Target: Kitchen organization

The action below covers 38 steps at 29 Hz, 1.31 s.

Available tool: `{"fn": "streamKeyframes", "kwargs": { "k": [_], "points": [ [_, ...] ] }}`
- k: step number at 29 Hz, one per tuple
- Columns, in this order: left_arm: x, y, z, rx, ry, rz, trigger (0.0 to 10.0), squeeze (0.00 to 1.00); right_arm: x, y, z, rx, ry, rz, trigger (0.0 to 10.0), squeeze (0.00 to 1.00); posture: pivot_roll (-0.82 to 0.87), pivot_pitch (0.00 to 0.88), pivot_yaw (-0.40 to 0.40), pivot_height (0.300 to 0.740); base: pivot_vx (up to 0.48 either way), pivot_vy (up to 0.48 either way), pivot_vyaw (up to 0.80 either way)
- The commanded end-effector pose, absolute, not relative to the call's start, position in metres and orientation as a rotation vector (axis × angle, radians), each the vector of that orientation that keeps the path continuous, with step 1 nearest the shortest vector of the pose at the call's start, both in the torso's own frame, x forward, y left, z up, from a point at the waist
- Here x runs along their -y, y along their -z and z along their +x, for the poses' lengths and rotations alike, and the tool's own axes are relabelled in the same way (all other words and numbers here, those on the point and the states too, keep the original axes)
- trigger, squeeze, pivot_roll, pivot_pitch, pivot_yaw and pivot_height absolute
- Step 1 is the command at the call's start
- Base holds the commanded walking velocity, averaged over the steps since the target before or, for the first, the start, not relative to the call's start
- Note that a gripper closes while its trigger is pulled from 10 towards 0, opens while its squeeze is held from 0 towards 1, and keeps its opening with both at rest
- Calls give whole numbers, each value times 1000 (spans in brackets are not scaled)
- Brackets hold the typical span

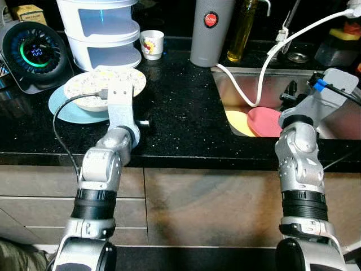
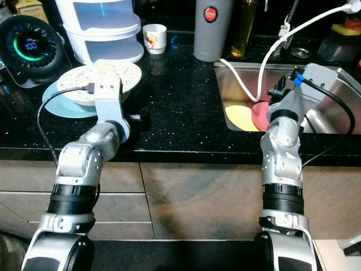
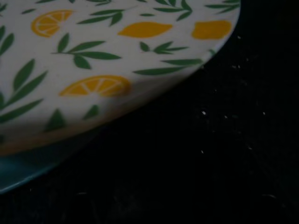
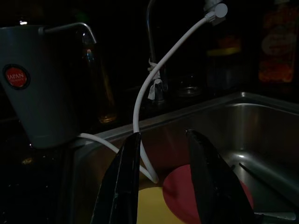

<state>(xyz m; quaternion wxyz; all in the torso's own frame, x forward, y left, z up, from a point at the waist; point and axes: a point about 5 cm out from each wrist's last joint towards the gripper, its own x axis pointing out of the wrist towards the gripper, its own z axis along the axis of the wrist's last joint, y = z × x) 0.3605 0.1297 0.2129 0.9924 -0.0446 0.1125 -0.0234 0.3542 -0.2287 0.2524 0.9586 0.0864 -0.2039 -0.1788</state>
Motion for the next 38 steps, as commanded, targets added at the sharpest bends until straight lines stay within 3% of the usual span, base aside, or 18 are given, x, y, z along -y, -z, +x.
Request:
{"fn": "streamKeyframes", "kwargs": {
  "k": [1, 16, 24, 26, 29, 30, 38],
  "points": [
    [-137, -181, 362, -382, 60, 19, 0, 0, 229, -256, 354, 424, 359, 180, 10000, 0, 103, 43, -25, 740, 0, 0, 0],
    [-150, -169, 363, -426, 40, 85, 0, 0, 233, -253, 354, 415, 374, 218, 10000, 0, 120, 59, 1, 740, 0, 0, 0],
    [-129, -181, 361, -343, 102, 59, 0, 0, 235, -249, 354, 405, 380, 222, 10000, 0, 126, 69, -10, 740, 0, 0, 0],
    [-113, -196, 356, -238, 168, 50, 0, 0, 235, -252, 355, 409, 376, 220, 10000, 0, 123, 72, -17, 740, 0, 0, 0],
    [-109, -204, 355, -187, 180, 46, 78, 0, 235, -253, 355, 411, 375, 220, 10000, 0, 123, 72, -20, 740, 0, 0, 0],
    [-108, -209, 355, -153, 187, 52, 10000, 0, 236, -253, 355, 411, 375, 219, 10000, 0, 123, 71, -23, 740, 0, 0, 0],
    [-89, -240, 346, 34, 331, 8, 10000, 0, 236, -252, 354, 409, 376, 215, 10000, 0, 120, 73, -24, 740, 0, 0, 0]
  ]
}}
